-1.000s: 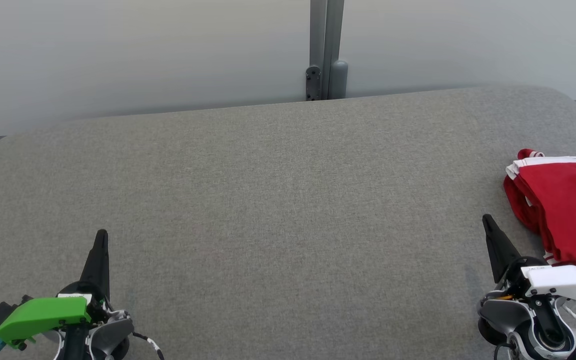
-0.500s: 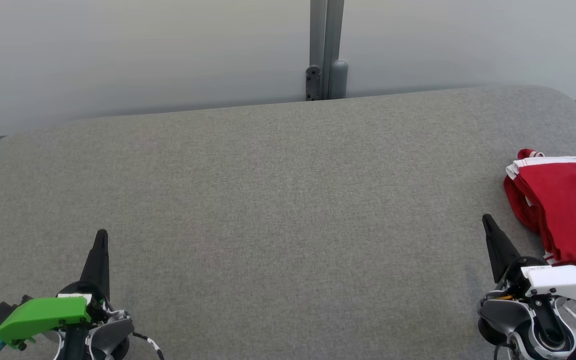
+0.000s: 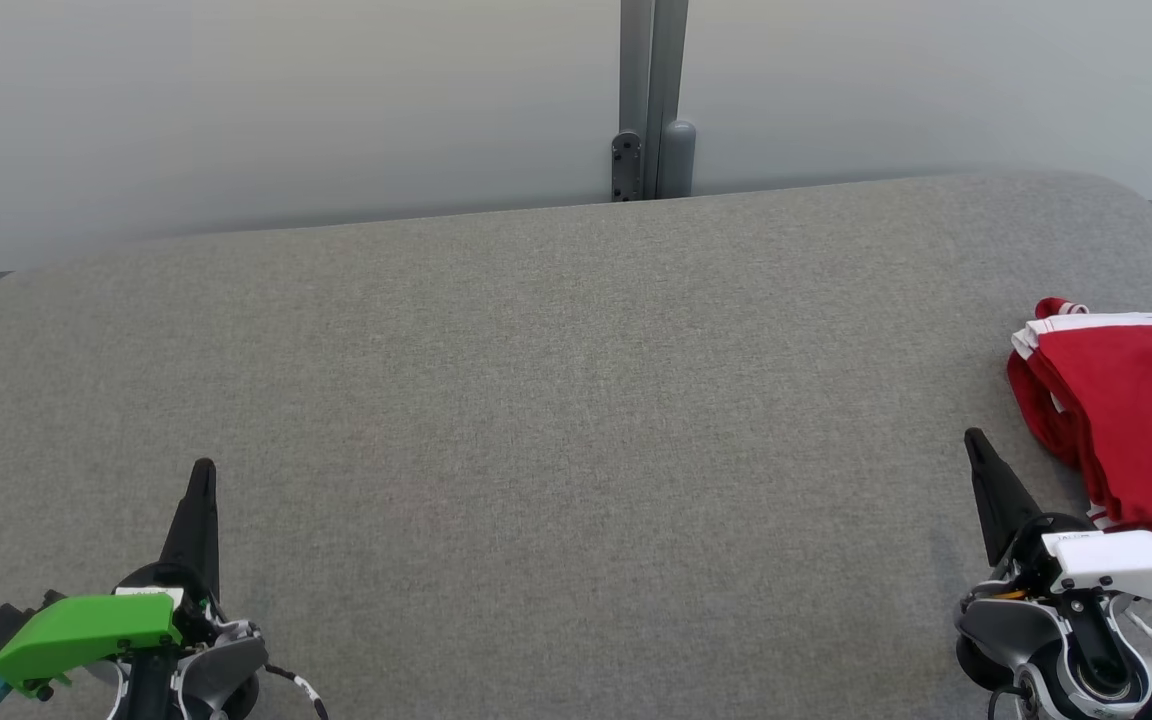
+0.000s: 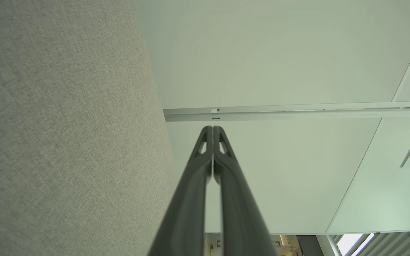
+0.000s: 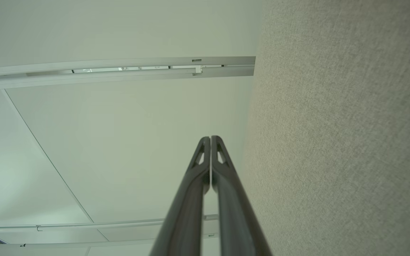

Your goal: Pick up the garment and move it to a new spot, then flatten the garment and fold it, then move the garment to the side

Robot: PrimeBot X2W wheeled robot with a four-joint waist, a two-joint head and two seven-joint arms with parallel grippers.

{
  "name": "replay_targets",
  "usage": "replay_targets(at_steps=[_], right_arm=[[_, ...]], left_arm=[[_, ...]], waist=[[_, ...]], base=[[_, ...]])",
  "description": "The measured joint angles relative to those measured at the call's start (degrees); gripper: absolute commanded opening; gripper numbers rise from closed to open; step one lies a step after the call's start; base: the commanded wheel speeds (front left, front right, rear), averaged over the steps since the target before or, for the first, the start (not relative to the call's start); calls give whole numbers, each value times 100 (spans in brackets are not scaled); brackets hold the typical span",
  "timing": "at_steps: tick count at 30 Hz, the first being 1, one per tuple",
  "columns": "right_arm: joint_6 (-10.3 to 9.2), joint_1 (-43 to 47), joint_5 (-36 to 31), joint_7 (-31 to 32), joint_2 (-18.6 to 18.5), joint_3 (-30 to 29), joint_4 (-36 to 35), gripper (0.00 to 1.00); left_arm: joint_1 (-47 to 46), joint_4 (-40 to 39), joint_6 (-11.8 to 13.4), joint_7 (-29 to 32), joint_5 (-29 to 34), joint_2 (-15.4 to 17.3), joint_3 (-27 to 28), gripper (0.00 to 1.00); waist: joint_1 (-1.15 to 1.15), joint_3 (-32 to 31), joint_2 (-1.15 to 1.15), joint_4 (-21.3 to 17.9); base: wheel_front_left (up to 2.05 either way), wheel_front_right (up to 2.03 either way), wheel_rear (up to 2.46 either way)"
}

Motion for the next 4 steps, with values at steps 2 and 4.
replay_targets(at_steps=[2,4], right_arm=[[0,0,0,0,0,0,0,0],[0,0,0,0,0,0,0,0]], left_arm=[[0,0,0,0,0,0,0,0],[0,0,0,0,0,0,0,0]], waist=[[0,0,0,0],[0,0,0,0]], base=[[0,0,0],[0,0,0]])
